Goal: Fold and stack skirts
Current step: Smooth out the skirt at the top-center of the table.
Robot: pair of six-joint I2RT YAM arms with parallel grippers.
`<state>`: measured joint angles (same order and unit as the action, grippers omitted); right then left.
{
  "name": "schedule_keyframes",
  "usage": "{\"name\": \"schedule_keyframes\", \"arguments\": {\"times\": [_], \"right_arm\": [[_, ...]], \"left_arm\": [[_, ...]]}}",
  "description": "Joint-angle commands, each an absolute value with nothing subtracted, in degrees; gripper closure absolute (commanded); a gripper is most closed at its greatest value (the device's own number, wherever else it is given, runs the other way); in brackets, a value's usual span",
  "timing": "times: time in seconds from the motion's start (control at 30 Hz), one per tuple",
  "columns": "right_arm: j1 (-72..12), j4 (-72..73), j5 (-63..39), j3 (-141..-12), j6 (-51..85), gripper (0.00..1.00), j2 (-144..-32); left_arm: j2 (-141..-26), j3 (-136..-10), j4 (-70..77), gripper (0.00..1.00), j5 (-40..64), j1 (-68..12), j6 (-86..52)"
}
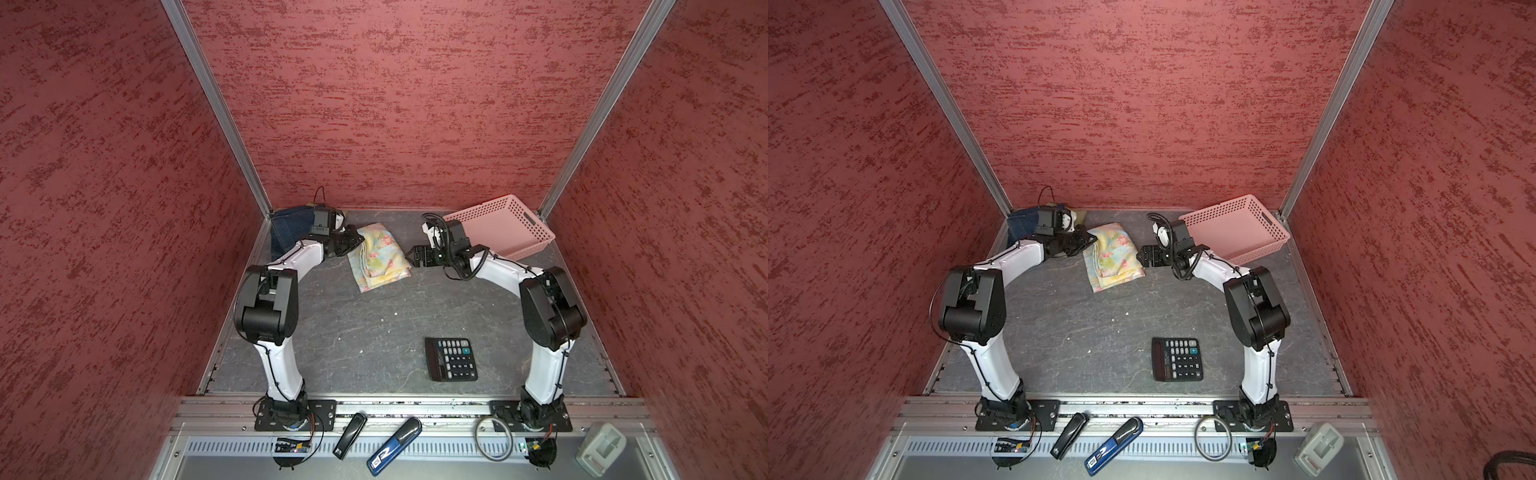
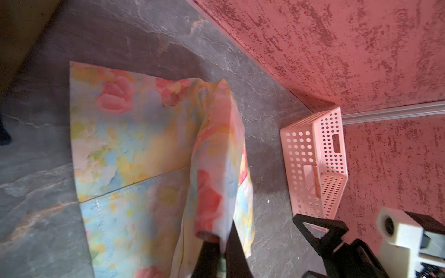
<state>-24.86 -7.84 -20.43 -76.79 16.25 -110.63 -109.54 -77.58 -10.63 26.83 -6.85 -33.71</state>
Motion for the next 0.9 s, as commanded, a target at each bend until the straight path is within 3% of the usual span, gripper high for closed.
{"name": "schedule_keyframes", "arguments": {"times": [0.0, 0.37, 0.57, 0.6, 0.67, 0.87], "right_arm": [[-24.55, -6.06, -21.35, -76.20, 15.75, 0.03, -109.30], [-24.58, -4.70, -22.36, -75.91, 15.95, 0.03, -109.54], [-24.61, -4.57, -22.61, -76.03, 16.26, 0.03, -109.41], [-24.61, -4.57, -22.65, -76.03, 16.26, 0.03, -109.34], [-24.61, -4.57, -22.48, -76.11, 16.09, 0.02, -109.35], [-24.59, -4.96, -21.46, -78.42, 15.04, 0.01, -110.56]], "left_arm": [[-113.75, -77.99, -12.62, 1.00, 27.55, -4.90, -31.87], [-120.73, -80.60, -10.62, 0.93, 26.72, -1.65, -30.57], [-123.50, -83.39, -12.12, 0.81, 25.40, -1.23, -29.98], [-123.80, -84.14, -12.75, 0.77, 24.98, -1.23, -29.69], [-123.81, -84.98, -13.76, 0.57, 24.40, -1.16, -29.03], [-116.26, -83.22, -13.89, 0.14, 22.17, -1.81, -27.72]]}}
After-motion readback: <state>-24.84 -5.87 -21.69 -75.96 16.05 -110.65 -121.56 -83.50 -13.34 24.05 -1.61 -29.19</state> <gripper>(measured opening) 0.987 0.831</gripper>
